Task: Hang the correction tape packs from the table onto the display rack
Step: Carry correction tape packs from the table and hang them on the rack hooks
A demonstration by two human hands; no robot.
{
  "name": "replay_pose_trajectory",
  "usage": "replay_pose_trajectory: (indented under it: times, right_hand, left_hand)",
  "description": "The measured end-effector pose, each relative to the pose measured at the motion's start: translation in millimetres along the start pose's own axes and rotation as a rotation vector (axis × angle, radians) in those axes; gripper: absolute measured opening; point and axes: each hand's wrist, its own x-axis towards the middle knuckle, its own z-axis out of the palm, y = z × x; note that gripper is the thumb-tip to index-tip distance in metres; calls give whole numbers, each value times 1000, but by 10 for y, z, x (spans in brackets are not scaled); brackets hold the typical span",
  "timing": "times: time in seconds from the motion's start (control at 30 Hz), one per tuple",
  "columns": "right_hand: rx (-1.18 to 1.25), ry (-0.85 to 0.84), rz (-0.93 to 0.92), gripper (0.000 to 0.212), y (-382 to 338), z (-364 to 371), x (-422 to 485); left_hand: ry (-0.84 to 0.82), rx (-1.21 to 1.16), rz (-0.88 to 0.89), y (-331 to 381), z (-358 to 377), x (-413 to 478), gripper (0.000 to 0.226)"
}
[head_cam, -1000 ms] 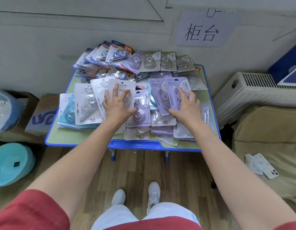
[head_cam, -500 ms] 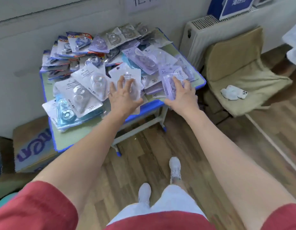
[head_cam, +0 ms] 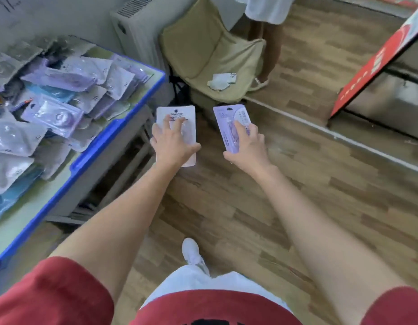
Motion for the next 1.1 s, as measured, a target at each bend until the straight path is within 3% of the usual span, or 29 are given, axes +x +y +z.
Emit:
replay_pose_trajectory:
  times: [0.53,1.1]
  right_hand:
    - [91,197,497,80,3279,-1046,-2171]
    - [183,385,808,81,5524,-2123,-2273]
  left_hand:
    - [-273,10,487,2914,1796,-2093,72]
    - [-422,122,817,5627,3144,-2292,70]
